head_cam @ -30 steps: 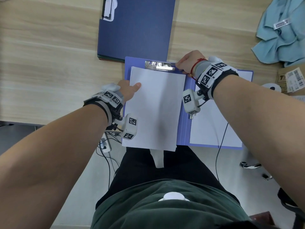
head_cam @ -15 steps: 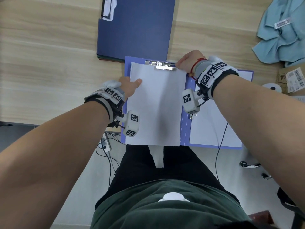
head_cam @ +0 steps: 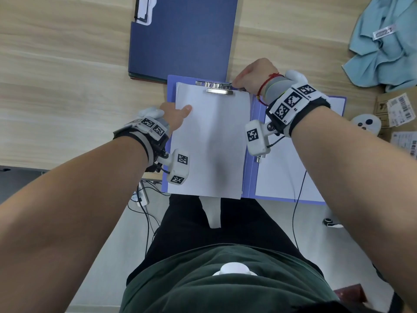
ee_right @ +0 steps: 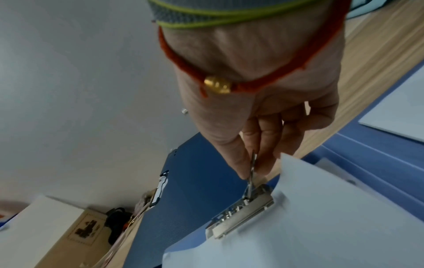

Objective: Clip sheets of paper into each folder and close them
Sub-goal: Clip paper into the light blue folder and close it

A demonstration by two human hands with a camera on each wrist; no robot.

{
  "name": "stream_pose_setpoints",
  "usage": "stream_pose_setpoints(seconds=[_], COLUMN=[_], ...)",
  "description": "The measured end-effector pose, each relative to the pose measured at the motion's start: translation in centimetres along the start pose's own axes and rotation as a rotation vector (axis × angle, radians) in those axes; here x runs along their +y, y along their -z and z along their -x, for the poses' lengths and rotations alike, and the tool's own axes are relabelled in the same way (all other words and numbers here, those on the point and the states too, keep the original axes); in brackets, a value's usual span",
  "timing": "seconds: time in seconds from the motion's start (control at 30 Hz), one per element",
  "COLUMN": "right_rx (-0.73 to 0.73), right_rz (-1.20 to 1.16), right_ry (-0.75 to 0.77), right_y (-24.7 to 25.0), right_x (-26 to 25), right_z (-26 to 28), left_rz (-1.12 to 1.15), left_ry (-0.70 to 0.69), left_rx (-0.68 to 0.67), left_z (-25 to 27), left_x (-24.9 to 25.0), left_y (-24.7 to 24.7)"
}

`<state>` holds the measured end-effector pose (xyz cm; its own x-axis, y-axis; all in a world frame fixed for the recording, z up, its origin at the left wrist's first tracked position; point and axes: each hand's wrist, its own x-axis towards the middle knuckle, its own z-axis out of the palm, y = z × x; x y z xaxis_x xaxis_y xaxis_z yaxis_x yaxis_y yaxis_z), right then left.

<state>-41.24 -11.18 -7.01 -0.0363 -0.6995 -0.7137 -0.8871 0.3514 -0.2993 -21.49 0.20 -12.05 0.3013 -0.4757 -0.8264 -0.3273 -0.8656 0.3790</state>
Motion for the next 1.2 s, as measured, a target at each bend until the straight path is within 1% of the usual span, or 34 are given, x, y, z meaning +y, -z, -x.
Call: stream_pose_setpoints(seconds=[0.13,0.27,0.33,0.5,0.67,0.77,0.83,0.9,1.03,1.1,1.2], right_rx=[0.023,-0.038,-0.059,-0.009,-0.042,-0.049,-0.048,-0.039,-0.025,-0.001,0.011], right_rz=[0.006,-0.017,0.002,0.004,-0.039,-0.027,-0.011,0.028,0.187,0.281,0.343], right_ry=[0.117,0.253,0.288,0.269,0.291,0.299,0.299,0.311,0.356,0.365,0.382], right_y=[0.1,-0.2,-0.8,-1.7,-2.0,-2.2,-2.3,-2.4,-2.7,-2.9,-3.2], right_x=[-1.5,-3.3,-3.9,-4.3,-4.5,-4.7,-4.7,-4.9,-5.7,-5.9,-5.8], right_z=[0.5,1.4,1.5,0.8,0.4,0.0,-0.4,-0.7,-1.3,-1.6,-1.6], left_rz=[-0.008,-0.032,-0.010,-0.027,0.054,0.051,0.043,0.027,0.108,0.095,0.080], left_ry=[-0.023,0.012,-0.004,-0.010,0.015,0.026,0.013,0.018,0.056,0.046,0.041], left_rx=[0.000,0.003,-0.008,-0.032,-0.059,-0.025,-0.043,-0.047,-0.048,-0.044,-0.059], left_z=[0.4,0.5,0.6,0.3,-0.6,-0.4,-0.3,0.1,-0.1,0.0,-0.1], left_x=[0.1,0.2,0.3,0.1,-0.3,-0.2,-0.3,-0.2,-0.5,-0.5,-0.6], left_y=[-0.1,0.0,0.1,0.2,0.1,0.2,0.0,0.0,-0.4,-0.5,-0.4])
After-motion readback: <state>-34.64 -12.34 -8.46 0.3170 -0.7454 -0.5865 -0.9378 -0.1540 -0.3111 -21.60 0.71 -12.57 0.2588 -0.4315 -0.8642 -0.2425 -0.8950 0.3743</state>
